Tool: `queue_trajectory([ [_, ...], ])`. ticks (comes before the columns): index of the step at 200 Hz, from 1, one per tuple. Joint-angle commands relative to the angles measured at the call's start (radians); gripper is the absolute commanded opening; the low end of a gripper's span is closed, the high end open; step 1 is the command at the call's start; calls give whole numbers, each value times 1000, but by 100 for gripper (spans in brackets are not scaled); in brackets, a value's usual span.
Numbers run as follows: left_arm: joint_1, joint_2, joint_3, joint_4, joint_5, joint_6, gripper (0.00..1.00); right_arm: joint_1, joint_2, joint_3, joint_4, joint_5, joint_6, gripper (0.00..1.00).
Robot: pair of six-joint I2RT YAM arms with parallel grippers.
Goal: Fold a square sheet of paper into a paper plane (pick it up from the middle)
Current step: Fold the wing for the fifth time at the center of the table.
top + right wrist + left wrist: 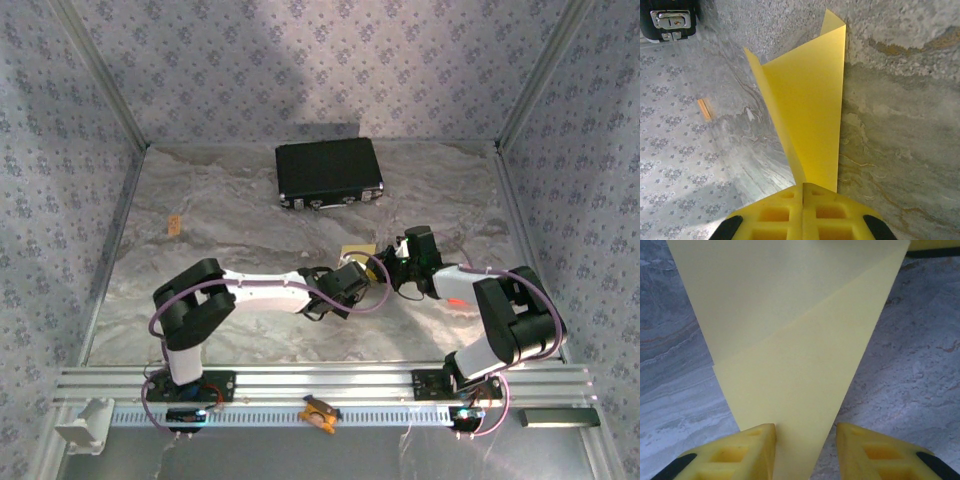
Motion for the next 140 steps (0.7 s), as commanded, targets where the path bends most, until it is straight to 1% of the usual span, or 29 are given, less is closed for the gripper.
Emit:
queue_trajectory([
  [1,-11,19,29,-40,-40,3,36,6,-16,28,-27,-3,4,1],
  [39,-25,21,34,-62,-108,2,35,6,-16,29,-27,-2,4,1],
  [65,-31,23,35,-65,-120,-1,35,6,-17,29,-27,-3,4,1],
  [140,-36,27,42,-67,-129,4,24,6,-15,28,-31,-3,3,1],
])
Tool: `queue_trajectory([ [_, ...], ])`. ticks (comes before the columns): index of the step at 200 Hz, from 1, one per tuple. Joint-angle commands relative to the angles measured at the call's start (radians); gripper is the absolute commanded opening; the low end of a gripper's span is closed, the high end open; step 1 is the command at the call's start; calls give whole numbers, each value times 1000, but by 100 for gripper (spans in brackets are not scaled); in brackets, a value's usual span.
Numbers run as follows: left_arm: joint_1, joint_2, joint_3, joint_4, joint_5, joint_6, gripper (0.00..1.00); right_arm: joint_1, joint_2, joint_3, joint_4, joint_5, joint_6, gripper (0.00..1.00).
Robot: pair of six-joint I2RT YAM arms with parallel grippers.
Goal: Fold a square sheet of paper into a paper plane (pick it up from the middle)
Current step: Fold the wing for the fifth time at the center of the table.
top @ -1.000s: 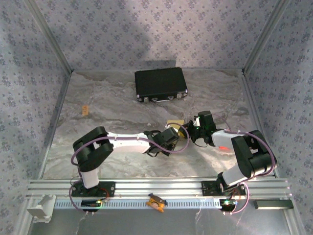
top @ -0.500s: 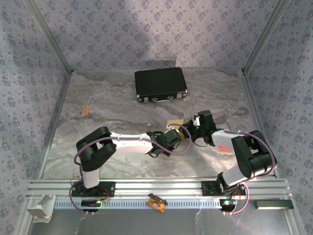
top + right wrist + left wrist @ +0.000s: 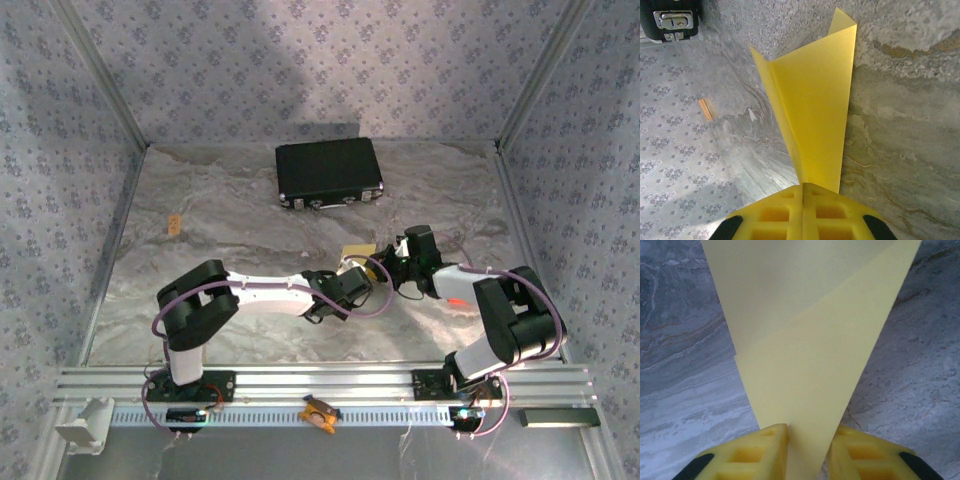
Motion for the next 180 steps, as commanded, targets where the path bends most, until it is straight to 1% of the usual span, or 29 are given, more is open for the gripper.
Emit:
queue_trajectory([
  [1,-10,14,29,-23,-29,3,24,6,-15,23,-30,-3,4,1],
  [38,-12,13,30,-27,-31,4,22,5,-15,25,-34,-2,3,1],
  [66,-12,5,29,-23,-31,5,23,7,-15,24,-39,0,1,1],
  [90,-12,-3,24,-13,-28,5,25,6,-15,23,-43,4,1,1],
  [159,-11,-6,15,4,-30,-1,25,7,-10,28,-43,1,-2,0],
  [180,-13,-9,10,12,-29,-4,23,7,-10,26,-43,1,-1,0],
])
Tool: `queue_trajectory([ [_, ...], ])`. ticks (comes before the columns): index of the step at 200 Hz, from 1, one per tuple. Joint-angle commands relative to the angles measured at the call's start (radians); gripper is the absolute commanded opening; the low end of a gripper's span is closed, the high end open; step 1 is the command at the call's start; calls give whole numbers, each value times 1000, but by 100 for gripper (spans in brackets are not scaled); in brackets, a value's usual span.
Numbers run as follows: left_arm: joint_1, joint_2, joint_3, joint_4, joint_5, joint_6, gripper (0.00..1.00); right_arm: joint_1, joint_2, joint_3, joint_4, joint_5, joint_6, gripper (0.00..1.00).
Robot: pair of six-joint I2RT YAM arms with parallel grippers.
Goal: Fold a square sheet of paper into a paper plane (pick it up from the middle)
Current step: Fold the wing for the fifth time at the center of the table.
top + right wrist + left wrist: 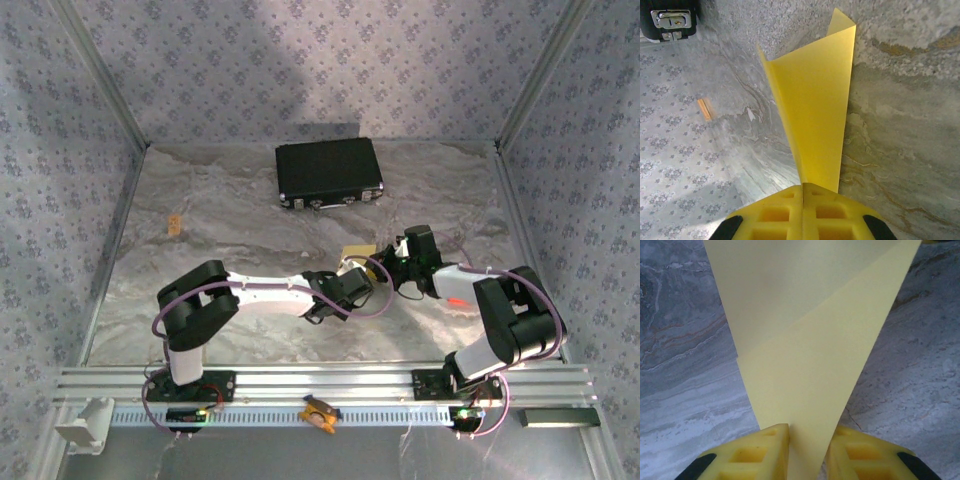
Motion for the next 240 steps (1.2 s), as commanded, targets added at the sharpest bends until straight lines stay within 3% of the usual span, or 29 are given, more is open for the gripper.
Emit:
queue_trajectory([
  [1,-8,-9,9,10,-17,-3,23,6,-10,22,-34,1,-1,0],
  [109,-6,8,22,-18,-32,-21,17,8,-11,24,-34,-3,-4,2],
  [178,-3,-5,1,7,-15,-33,7,-32,-99,76,-235,30,-135,23],
  [209,23,-29,-40,63,52,-47,3,-67,-169,87,-330,66,-197,35],
  [240,59,-64,-95,138,141,-56,1,-86,-217,80,-358,84,-217,37],
])
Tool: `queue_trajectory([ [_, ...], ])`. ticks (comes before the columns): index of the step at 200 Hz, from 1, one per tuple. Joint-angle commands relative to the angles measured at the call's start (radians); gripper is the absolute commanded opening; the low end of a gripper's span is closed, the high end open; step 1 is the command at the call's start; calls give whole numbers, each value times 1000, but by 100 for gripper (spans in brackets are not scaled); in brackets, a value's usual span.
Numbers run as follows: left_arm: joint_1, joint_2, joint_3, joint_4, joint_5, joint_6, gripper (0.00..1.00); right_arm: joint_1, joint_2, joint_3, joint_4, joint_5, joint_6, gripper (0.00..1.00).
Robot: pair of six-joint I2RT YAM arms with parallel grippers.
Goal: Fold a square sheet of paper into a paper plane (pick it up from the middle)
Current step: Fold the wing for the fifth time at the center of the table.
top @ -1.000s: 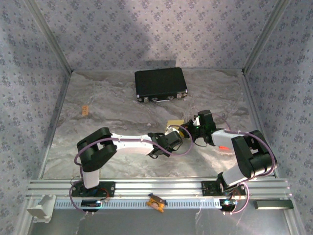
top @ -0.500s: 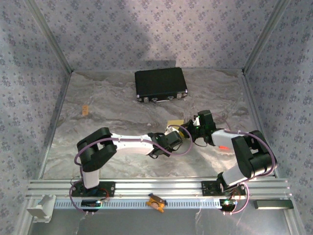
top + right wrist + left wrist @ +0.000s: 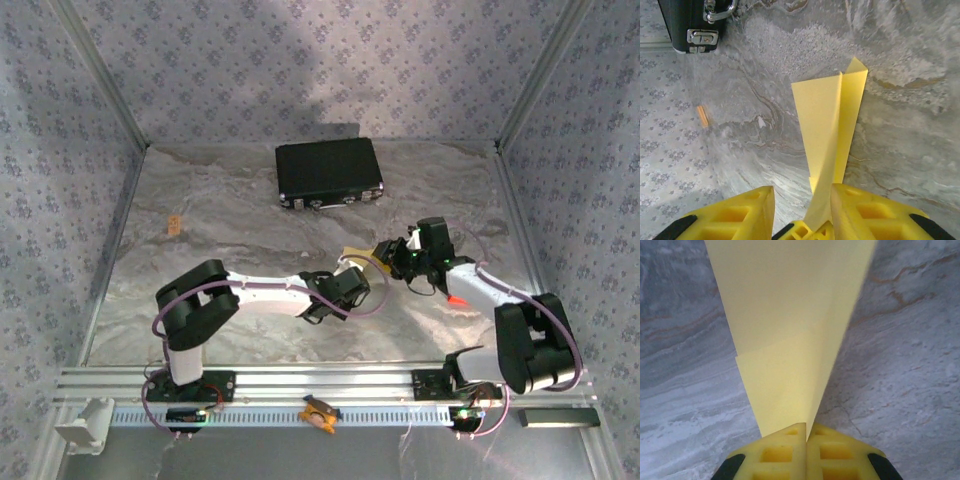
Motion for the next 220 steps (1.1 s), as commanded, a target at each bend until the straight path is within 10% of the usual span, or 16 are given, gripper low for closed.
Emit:
queue_trajectory([
  [1,31,-57,-43,64,85,-18,1,-13,-36,14,-80,34,-50,37],
  [220,254,-2,-224,476,670,-203,0,118,133,-17,182,-34,-156,17],
])
